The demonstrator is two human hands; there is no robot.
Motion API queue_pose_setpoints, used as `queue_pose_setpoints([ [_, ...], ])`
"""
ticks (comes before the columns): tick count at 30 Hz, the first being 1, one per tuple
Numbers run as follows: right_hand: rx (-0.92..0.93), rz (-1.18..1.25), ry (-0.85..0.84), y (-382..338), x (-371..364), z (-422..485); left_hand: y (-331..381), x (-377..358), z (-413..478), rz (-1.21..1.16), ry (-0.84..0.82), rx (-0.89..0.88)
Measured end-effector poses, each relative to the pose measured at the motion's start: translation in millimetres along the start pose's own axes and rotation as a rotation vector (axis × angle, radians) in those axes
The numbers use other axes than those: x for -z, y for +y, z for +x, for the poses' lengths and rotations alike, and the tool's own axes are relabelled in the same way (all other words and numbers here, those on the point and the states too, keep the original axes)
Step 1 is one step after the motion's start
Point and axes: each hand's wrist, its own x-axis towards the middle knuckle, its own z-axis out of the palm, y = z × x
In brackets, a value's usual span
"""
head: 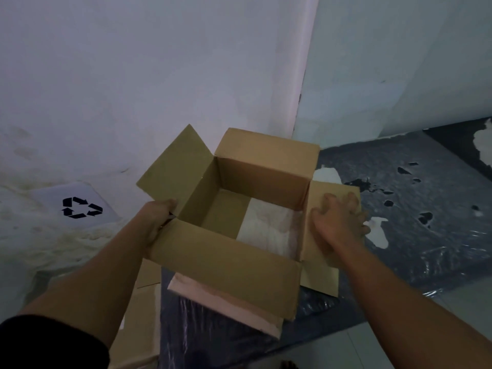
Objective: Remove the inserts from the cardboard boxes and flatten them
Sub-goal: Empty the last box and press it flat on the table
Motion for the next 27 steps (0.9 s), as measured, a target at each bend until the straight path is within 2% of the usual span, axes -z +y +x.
queue_pose_setpoints([
  [3,0.121,-0.053,0.153,-2.7,21.6,-2.2,8.1,-0.9,-3.3,-0.034,-0.061,-0.067],
  [6,0.183,0.063,0.201,-12.4,42.6,2.4,11.6,0.7,-6.9,0.051,-0.130,-0.117],
  [8,0.157,0.183,0.155,-20.6,55.2,8.1,14.5,1.5,-12.9,0.108,-0.154,-0.135],
  [12,0.080,0.429,-0.124,-35.6,60.1,6.3,21.5,2.2,-21.9,0.134,-0.134,-0.132],
  [15,0.098,0.549,-0.257,-41.5,51.3,3.7,23.5,2.6,-29.2,0.204,-0.139,-0.117],
  [18,0.201,0.512,-0.253,-44.9,55.4,-2.4,29.8,4.0,-36.4,0.210,-0.138,-0.119],
  [21,0.358,0.423,-0.284,-46.8,69.6,-9.8,49.3,3.5,-45.3,0.027,-0.202,-0.157],
  [25,0.562,0.436,-0.419,-56.8,97.7,-27.0,75.5,-4.4,-54.8,-0.099,-0.141,-0.190],
  [27,0.634,0.406,-0.467,-59.0,104.2,-35.4,85.2,-10.8,-62.7,-0.149,-0.165,-0.175],
])
